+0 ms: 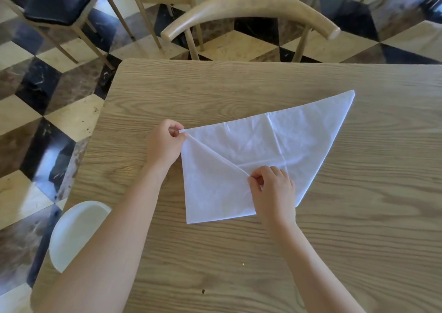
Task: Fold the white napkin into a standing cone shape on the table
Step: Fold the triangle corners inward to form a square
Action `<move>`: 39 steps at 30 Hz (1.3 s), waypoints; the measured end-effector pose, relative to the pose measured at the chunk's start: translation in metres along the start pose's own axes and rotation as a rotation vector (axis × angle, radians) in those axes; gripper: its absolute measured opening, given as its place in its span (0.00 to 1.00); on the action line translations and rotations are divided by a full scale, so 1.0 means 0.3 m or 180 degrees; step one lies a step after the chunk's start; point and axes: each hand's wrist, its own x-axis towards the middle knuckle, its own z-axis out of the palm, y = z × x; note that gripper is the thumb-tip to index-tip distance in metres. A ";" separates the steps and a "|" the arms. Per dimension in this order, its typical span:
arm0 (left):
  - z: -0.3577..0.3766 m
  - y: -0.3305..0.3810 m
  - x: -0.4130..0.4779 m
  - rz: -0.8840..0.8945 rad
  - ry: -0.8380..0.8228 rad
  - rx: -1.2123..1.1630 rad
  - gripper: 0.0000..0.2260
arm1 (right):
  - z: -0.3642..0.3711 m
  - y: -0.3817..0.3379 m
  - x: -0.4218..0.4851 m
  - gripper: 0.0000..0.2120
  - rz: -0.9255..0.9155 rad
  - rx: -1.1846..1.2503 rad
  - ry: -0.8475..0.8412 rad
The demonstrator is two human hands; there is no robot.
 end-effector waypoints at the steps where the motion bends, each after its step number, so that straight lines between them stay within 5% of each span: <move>1: 0.004 -0.001 -0.001 0.0063 0.0014 0.0073 0.04 | 0.004 0.002 0.001 0.03 0.0011 -0.0012 0.0027; 5: 0.037 -0.001 -0.022 0.0134 0.0062 0.0477 0.07 | 0.021 0.005 -0.003 0.04 -0.0066 -0.0163 0.0171; 8: 0.066 0.017 -0.097 0.1087 0.0666 0.1130 0.10 | 0.017 0.005 -0.004 0.05 -0.0222 -0.0350 0.0467; 11: 0.166 0.010 -0.250 0.1809 0.0197 0.1349 0.18 | 0.001 0.001 0.072 0.18 -0.0664 -0.0423 0.0307; 15: 0.284 -0.050 -0.354 0.1623 -0.0266 0.2074 0.29 | 0.012 0.031 0.224 0.32 -0.1474 -0.1106 -0.0886; 19: 0.287 -0.061 -0.344 0.1591 -0.0267 0.2204 0.31 | -0.008 0.118 0.368 0.31 -0.1561 -0.1538 -0.0794; 26: 0.284 -0.058 -0.343 0.1571 -0.0324 0.2288 0.32 | -0.090 0.176 0.518 0.28 -0.0683 -0.1558 -0.0528; 32: 0.307 -0.032 -0.348 0.1694 -0.0081 0.2146 0.26 | 0.000 0.083 0.172 0.26 -0.1839 -0.1208 -0.0710; 39: 0.321 -0.030 -0.353 0.1698 -0.0173 0.2145 0.27 | -0.097 0.253 0.277 0.30 -0.1237 -0.1577 -0.0638</move>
